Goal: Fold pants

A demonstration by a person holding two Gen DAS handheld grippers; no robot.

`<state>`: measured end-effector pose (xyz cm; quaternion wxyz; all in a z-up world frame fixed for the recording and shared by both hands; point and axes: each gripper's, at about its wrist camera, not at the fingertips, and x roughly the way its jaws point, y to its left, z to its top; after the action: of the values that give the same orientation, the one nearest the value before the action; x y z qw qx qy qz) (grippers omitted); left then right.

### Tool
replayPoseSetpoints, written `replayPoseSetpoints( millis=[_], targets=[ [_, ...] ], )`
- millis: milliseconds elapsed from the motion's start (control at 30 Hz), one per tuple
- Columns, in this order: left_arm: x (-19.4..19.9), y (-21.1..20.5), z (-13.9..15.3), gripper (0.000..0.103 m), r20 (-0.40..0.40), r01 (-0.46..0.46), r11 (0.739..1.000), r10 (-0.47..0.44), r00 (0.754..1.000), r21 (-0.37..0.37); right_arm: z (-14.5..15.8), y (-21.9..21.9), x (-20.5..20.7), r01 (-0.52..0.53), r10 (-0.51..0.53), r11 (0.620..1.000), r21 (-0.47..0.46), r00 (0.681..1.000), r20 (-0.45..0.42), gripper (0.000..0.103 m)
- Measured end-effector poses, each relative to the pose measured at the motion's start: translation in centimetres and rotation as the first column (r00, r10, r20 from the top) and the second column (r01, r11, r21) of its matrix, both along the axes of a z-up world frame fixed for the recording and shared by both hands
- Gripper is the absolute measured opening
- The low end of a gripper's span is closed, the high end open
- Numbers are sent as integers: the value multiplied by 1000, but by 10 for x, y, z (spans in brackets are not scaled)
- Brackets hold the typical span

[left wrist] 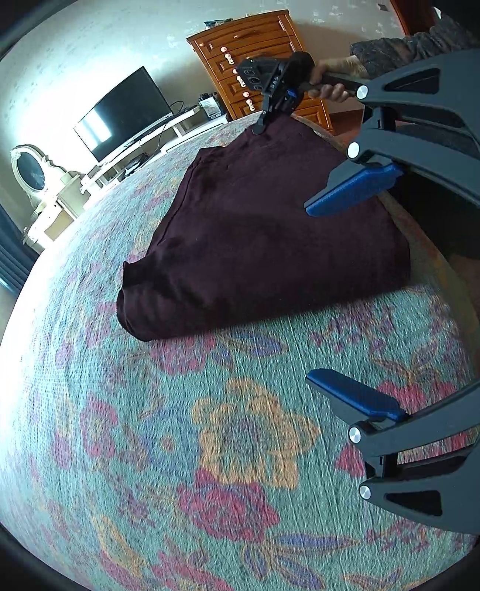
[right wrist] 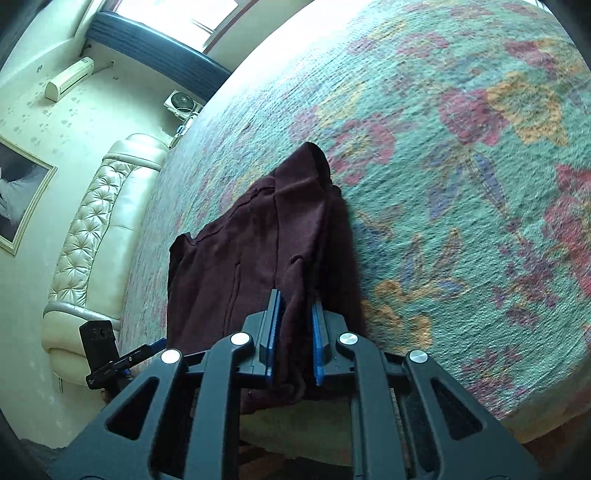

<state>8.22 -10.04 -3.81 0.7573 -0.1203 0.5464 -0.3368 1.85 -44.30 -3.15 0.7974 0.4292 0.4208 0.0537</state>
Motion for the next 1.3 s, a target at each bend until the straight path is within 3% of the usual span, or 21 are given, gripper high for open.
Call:
replayPoseSetpoints(
  millis=[133,200,267,300,467,633,767,900,933,967,1033,1067,1167,1300],
  targets=[
    [4,7,-9,83,-57,-8,999,5,998,-52,-11,-7,-7,30,-31,995,94,999,16,18],
    [6,13,-12,83,-86,1,996,-9,996,-86,-8,-15,-14,45,-48,993,112,999,24,25],
    [7,16,-16,85,-111,15,993,-28,993,-116,-6,-25,-23,59,-65,987,151,997,38,49],
    [8,19,-18,86,-123,19,992,-35,992,-128,-5,-29,-26,65,-73,985,162,996,43,54],
    [14,21,-26,86,-166,3,984,-33,986,-176,-21,-28,-26,53,-53,978,201,999,-1,61],
    [17,12,-27,87,-191,4,978,-44,980,-207,-30,-5,-10,-25,27,973,230,1000,-7,64],
    [21,2,-31,87,-239,-8,963,-59,969,-271,-27,7,3,-59,61,973,224,998,-3,76],
    [24,-10,-36,86,-277,-23,954,-64,959,-300,-24,14,12,-92,95,975,200,995,-5,77],
    [24,-12,-36,85,-275,-25,954,-61,960,-299,-22,16,14,-99,102,978,181,995,-10,71],
    [24,-13,-35,84,-267,-25,955,-57,962,-296,-21,22,17,-101,106,983,154,994,-25,55],
    [23,-15,-36,57,-245,-14,967,-51,968,-255,-25,26,18,-98,104,981,167,994,-26,44],
    [23,-17,-37,30,-235,-8,981,-38,971,-193,-26,28,17,-97,102,982,163,994,-23,41],
    [22,-13,-41,16,-251,-26,982,-22,968,-187,-23,32,17,-91,94,985,145,995,-13,37],
    [18,-13,-26,12,-188,-7,992,-18,982,-128,-16,38,16,-82,83,988,128,997,-5,35]
  ],
)
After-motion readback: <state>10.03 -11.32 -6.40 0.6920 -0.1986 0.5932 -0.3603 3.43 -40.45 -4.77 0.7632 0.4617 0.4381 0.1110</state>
